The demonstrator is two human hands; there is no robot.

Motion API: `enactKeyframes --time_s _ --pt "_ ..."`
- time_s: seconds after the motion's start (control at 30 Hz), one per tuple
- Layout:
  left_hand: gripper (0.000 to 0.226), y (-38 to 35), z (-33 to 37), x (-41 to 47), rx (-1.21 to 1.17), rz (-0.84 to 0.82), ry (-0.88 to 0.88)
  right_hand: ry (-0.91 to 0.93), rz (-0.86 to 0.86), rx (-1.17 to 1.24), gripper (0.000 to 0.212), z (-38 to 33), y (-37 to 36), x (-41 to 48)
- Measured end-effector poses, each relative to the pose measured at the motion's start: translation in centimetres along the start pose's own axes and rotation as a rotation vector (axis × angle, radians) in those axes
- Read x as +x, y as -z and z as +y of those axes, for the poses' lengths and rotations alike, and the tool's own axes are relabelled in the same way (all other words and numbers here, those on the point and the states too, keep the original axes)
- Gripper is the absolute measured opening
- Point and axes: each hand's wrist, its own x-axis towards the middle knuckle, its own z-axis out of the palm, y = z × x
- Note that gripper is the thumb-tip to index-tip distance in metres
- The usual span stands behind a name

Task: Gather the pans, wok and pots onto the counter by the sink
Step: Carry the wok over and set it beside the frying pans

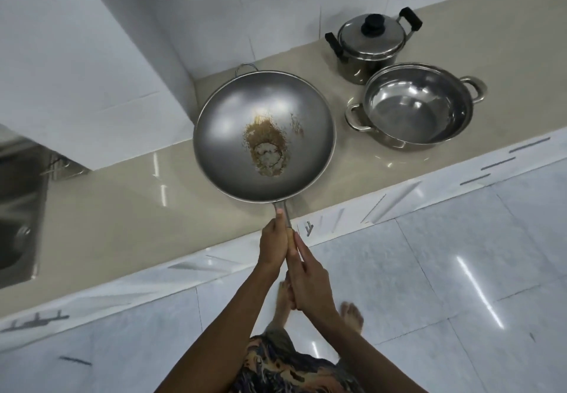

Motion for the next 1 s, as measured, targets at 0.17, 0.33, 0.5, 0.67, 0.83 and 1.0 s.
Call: enactKeyframes --time_s 0.17,0.33,0.5,0.67,0.83,1.0 --pt "0.067 -2.6 -1.9 -4.9 -0.072 0.094 0.015 -0.057 -0.113 0.086 0.030 2.5 4.0 -2.9" --pt "0.056 -2.0 -4.4 -9.4 -0.156 0.170 0.049 0.031 -0.146 -0.132 0.025 4.4 4.2 -7.2" --pt "0.062 1.4 -7.5 -12.7 -0.220 0.230 0.034 0.053 -0.260 -0.158 0.034 5.0 1.8 -10.9" --pt "0.063 7.1 -12.2 -16.1 -0.262 0.331 0.032 0.107 -0.341 -0.201 0.044 6.5 -3.5 -15.6" --pt "0.061 15.6 -19.8 -20.8 -0.327 0.427 0.049 0.120 -0.433 -0.218 0.043 9.1 -11.9 -22.6" --pt "0.058 25.0 -27.5 -26.2 -0.396 0.603 0.082 0.085 -0.579 -0.268 0.040 11.4 -20.7 -29.7"
